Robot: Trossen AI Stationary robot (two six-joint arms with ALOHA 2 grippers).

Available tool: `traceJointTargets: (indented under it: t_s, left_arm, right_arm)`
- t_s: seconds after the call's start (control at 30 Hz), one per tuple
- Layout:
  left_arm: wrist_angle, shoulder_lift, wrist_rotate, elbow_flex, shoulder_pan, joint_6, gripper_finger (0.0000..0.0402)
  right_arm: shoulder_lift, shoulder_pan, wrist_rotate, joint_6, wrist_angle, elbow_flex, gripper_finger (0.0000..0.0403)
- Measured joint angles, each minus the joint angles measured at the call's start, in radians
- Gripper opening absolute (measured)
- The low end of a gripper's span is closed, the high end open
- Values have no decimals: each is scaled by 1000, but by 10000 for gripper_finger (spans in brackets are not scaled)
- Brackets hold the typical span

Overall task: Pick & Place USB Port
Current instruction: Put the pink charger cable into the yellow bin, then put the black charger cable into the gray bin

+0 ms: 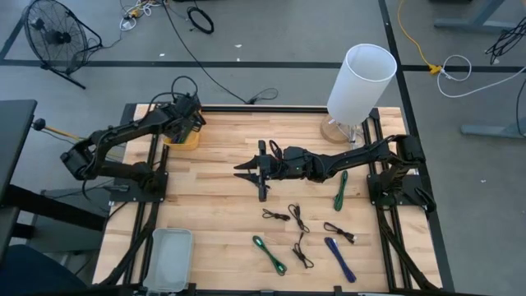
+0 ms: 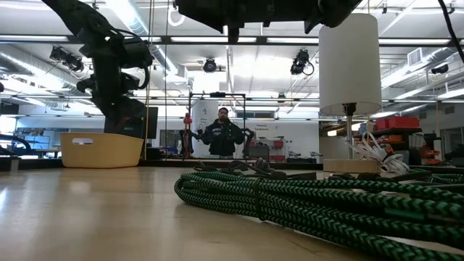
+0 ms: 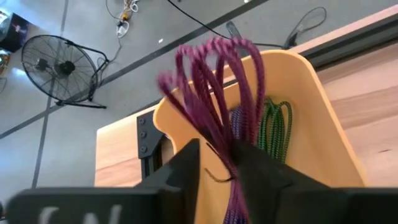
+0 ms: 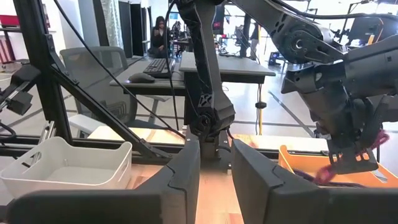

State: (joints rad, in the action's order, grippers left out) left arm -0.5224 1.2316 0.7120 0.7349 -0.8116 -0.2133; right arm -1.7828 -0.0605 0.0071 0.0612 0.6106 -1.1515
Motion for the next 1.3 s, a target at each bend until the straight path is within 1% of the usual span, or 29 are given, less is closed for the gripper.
traceJointTargets:
  t_s: [0.17,0.27,0.33,0.5,0.63,0.7,0.77,0.93,1.0,1.13,1.3]
  left_arm:
    - [3,0,2,0,0,1,160]
    - [4,0,2,0,0,51,178]
    - [10,0,10,0,-4,80,183]
    - [42,0,9,0,-13,53,181]
    - [82,0,-45,-1,-12,52,179]
    - [102,-1,-98,-1,-12,74,179]
    - [124,-3,-175,-1,-10,90,179]
    - [179,-38,-490,-1,4,113,179]
    - [190,-70,-571,-1,30,118,179]
    - [200,-160,-651,-2,120,120,179]
    - [275,-323,-701,-53,276,108,179]
  right_arm:
    - [0,0,0,0,0,0,91]
    - [0,0,0,0,0,0,91]
    - [0,0,0,0,0,0,91]
    - [0,0,0,0,0,0,91]
    - [0,0,0,0,0,0,91]
    - [0,0,0,0,0,0,91]
    - [0,0,0,0,0,0,91]
    - [0,0,0,0,-8,0,91]
    - [0,0,1,0,-9,0,91]
    - [0,0,2,0,-13,0,91]
    - [0,0,2,0,-14,0,91]
